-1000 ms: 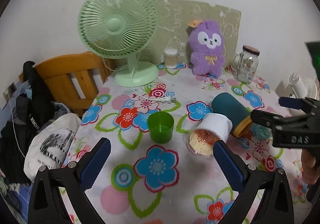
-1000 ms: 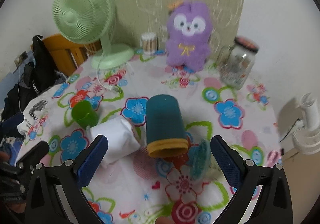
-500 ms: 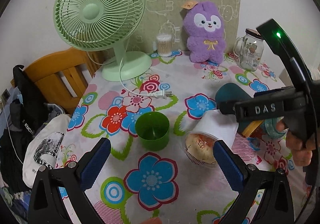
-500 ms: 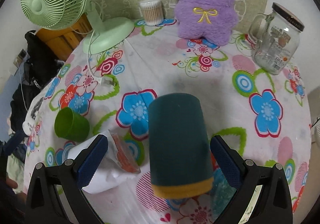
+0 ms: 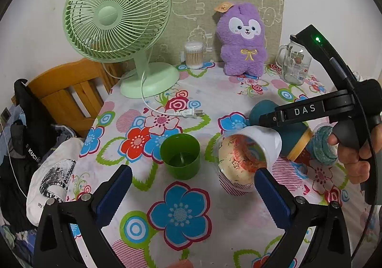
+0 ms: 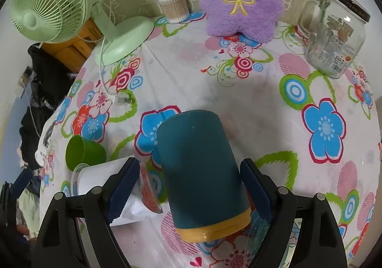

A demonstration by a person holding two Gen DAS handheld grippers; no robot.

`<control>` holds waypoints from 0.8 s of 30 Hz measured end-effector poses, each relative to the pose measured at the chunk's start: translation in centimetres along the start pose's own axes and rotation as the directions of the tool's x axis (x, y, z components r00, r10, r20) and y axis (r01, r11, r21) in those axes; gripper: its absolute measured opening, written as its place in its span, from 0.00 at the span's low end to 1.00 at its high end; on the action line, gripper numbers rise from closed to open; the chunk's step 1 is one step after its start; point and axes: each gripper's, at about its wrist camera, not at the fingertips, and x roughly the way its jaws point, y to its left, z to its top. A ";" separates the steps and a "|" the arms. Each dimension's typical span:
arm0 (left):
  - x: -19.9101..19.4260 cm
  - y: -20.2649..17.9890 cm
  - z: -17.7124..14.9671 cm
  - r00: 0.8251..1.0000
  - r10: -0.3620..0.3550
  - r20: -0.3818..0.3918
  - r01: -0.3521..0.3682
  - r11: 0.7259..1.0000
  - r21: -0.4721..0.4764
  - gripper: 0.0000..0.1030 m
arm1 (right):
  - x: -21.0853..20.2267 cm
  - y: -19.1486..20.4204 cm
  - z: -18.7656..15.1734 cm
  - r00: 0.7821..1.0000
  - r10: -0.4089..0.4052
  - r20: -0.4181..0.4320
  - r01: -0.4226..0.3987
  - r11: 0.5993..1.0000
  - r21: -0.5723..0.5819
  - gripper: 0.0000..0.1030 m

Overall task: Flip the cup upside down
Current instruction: 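Move the right tool to the teal cup and close around its body, then lift the teal cup with the right tool and rotate it rim-down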

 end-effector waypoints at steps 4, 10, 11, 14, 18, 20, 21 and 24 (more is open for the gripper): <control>0.0 -0.2 -0.2 1.000 -0.006 -0.005 0.006 1.000 0.000 1.00 | 0.6 0.7 -0.1 0.999 0.018 -0.042 -0.019 0.999 -0.035 0.96; -0.6 -0.5 -0.4 1.000 -0.006 -0.004 0.006 1.000 0.000 1.00 | 1.8 1.1 1.2 0.997 0.022 -0.078 -0.026 0.999 -0.045 0.94; -0.7 -0.4 -0.4 1.000 -0.005 -0.001 0.005 1.000 0.000 1.00 | 2.0 1.0 1.3 0.996 0.033 -0.086 -0.035 0.999 -0.031 0.91; -1.2 0.0 -0.5 1.000 -0.002 0.004 0.002 1.000 -0.013 1.00 | 1.7 0.5 1.4 0.994 0.070 -0.080 -0.069 0.998 0.004 0.68; -1.9 0.7 -0.8 1.000 0.002 0.011 -0.001 0.999 -0.032 1.00 | 1.1 -0.2 0.7 0.992 0.095 -0.083 -0.094 0.995 0.018 0.68; -2.1 1.0 -1.0 1.000 0.001 0.013 0.000 0.999 -0.041 1.00 | 0.8 -0.3 0.1 0.993 0.093 -0.078 -0.092 0.996 0.012 0.68; -2.2 1.1 -1.1 1.000 -0.001 0.013 0.002 0.999 -0.046 1.00 | 0.6 -0.2 -0.2 0.994 0.085 -0.072 -0.085 0.996 0.000 0.72; -2.5 1.0 -1.5 1.000 -0.009 0.010 0.010 0.999 -0.048 1.00 | 1.6 0.6 -0.5 0.991 0.040 -0.126 -0.044 0.999 -0.032 0.74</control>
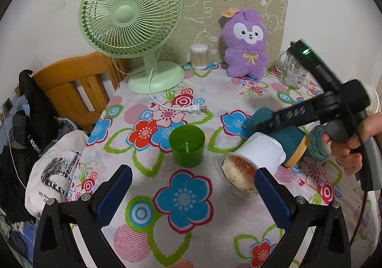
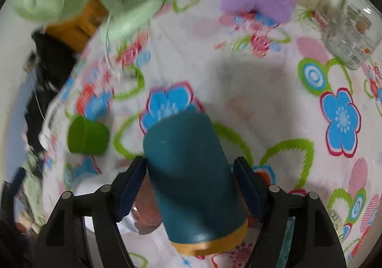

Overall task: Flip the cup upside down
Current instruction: 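Lift the teal cup with the right tool and rotate it rim-down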

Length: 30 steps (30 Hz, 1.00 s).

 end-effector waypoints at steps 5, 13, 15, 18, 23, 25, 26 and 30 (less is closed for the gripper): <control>-0.7 0.0 -0.5 1.000 0.005 -0.003 -0.005 1.000 0.003 1.00 | 0.8 2.0 -0.5 0.996 -0.089 0.012 0.090 0.993 -0.078 0.70; -3.9 1.2 -1.8 0.999 -0.027 0.041 0.029 0.998 -0.052 1.00 | -6.6 4.2 -2.7 0.975 -0.104 0.198 0.123 0.989 -0.087 0.65; -5.1 1.4 -2.3 0.998 -0.037 0.060 0.041 0.997 -0.063 1.00 | -9.0 4.9 -4.3 0.969 -0.069 0.237 0.092 0.992 -0.085 0.61; -7.2 1.6 -3.1 0.994 -0.059 0.090 0.066 0.995 -0.078 1.00 | -10.9 6.2 -6.8 0.966 -0.020 0.259 0.046 0.994 -0.096 0.60; -9.9 2.1 -4.8 0.989 -0.078 0.125 0.092 0.990 -0.105 1.00 | -11.9 8.4 -11.9 0.964 0.042 0.261 -0.007 0.991 -0.133 0.60; -10.8 2.2 -5.6 0.988 -0.085 0.130 0.099 0.989 -0.106 1.00 | -12.0 8.8 -13.6 0.962 0.063 0.266 -0.028 0.991 -0.133 0.60; -11.2 2.2 -5.9 0.988 -0.085 0.131 0.099 0.989 -0.105 1.00 | -12.2 8.9 -14.4 0.960 0.074 0.269 -0.039 0.991 -0.131 0.60; -12.9 2.3 -7.7 0.987 -0.085 0.134 0.099 0.990 -0.099 1.00 | -12.7 9.0 -17.3 0.964 0.115 0.238 -0.080 0.985 -0.152 0.60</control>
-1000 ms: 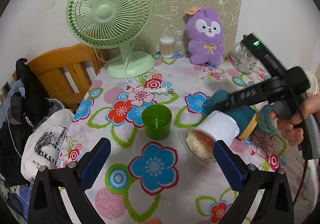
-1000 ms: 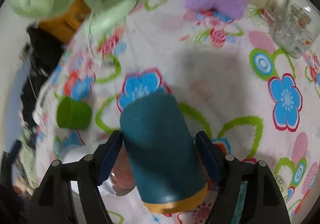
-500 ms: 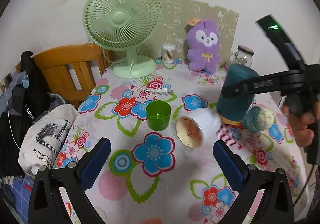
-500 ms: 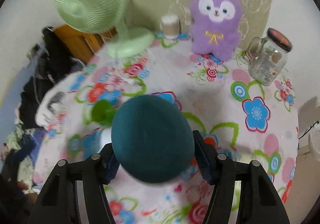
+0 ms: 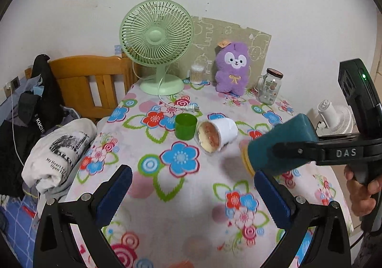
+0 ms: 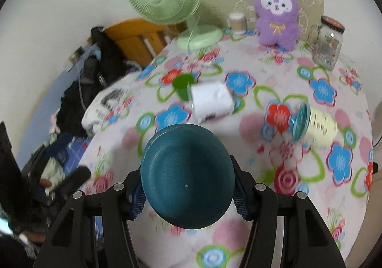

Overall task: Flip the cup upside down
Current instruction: 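Lift the teal cup with the right tool and rotate it rim-down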

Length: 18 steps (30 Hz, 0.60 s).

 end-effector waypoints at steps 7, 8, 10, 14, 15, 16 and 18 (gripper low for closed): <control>-1.5 0.9 -2.5 1.000 0.009 -0.025 -0.010 1.000 -0.012 1.00 | 0.0 1.0 -4.9 0.980 0.050 -0.195 -0.064 0.996 -0.068 0.60; -1.4 1.0 -2.7 0.999 0.010 -0.031 -0.011 1.000 -0.015 1.00 | 0.4 1.3 -5.6 0.970 0.065 -0.233 -0.084 0.994 -0.075 0.60; -1.5 1.0 -3.1 0.999 0.009 -0.037 -0.009 1.000 -0.018 1.00 | 1.2 1.6 -6.6 0.951 0.111 -0.289 -0.138 0.988 -0.073 0.60; -1.7 0.8 -3.2 0.999 0.010 -0.039 -0.011 1.000 -0.009 1.00 | 3.7 2.3 -7.6 0.906 0.191 -0.379 -0.227 0.972 -0.054 0.60; -1.8 0.7 -3.2 0.999 0.011 -0.037 -0.011 1.000 -0.008 1.00 | 4.6 2.2 -7.4 0.901 0.192 -0.389 -0.229 0.972 -0.050 0.60; -1.9 0.7 -3.2 0.999 0.011 -0.035 -0.011 1.000 -0.007 1.00 | 5.3 2.0 -7.1 0.899 0.192 -0.393 -0.229 0.972 -0.048 0.60; -1.9 0.7 -3.2 0.999 0.013 -0.036 -0.013 1.000 -0.006 1.00 | 6.2 1.3 -5.9 0.901 0.219 -0.376 -0.246 0.969 -0.025 0.63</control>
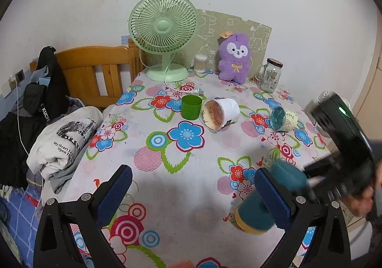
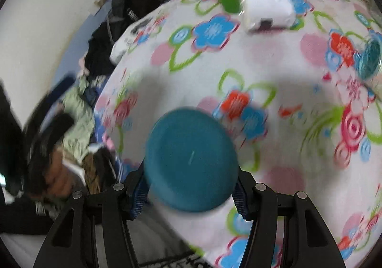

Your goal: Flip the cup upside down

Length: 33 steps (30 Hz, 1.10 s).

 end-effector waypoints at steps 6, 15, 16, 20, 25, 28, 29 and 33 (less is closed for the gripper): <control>0.0 -0.1 -0.2 1.000 0.003 -0.003 -0.003 1.000 0.007 1.00 | -1.8 -1.3 3.7 0.983 -0.148 0.110 0.147 0.989 0.011 0.67; 0.7 -0.7 0.4 1.000 -0.023 -0.018 0.023 1.000 0.000 1.00 | -2.7 -0.9 2.9 0.981 -0.137 0.139 0.139 0.990 -0.005 0.68; 0.8 -0.9 0.5 0.999 -0.025 -0.019 0.025 1.000 0.002 1.00 | -3.0 -0.8 2.9 0.979 -0.145 0.143 0.146 0.989 -0.001 0.68; 1.3 -1.7 0.8 0.999 -0.033 -0.024 0.033 0.999 0.011 1.00 | -3.8 -0.5 2.2 0.965 -0.198 0.170 0.201 0.979 -0.006 0.73; 2.0 -2.8 1.0 0.998 -0.040 -0.042 0.041 0.999 0.019 1.00 | -5.0 -0.4 1.4 0.931 -0.275 0.240 0.287 0.958 -0.018 0.81; 2.5 -3.6 1.1 0.998 -0.038 -0.054 0.040 0.999 0.025 1.00 | -5.9 -0.9 0.9 0.920 -0.289 0.266 0.301 0.954 -0.003 0.81; 2.7 -3.8 1.1 0.998 -0.038 -0.056 0.040 0.999 0.025 1.00 | -6.1 -1.1 0.8 0.916 -0.295 0.271 0.306 0.952 0.004 0.81; 3.5 -4.9 1.7 0.997 -0.041 -0.068 0.043 0.999 0.030 1.00 | -6.7 -2.1 0.2 0.908 -0.308 0.284 0.312 0.949 0.032 0.81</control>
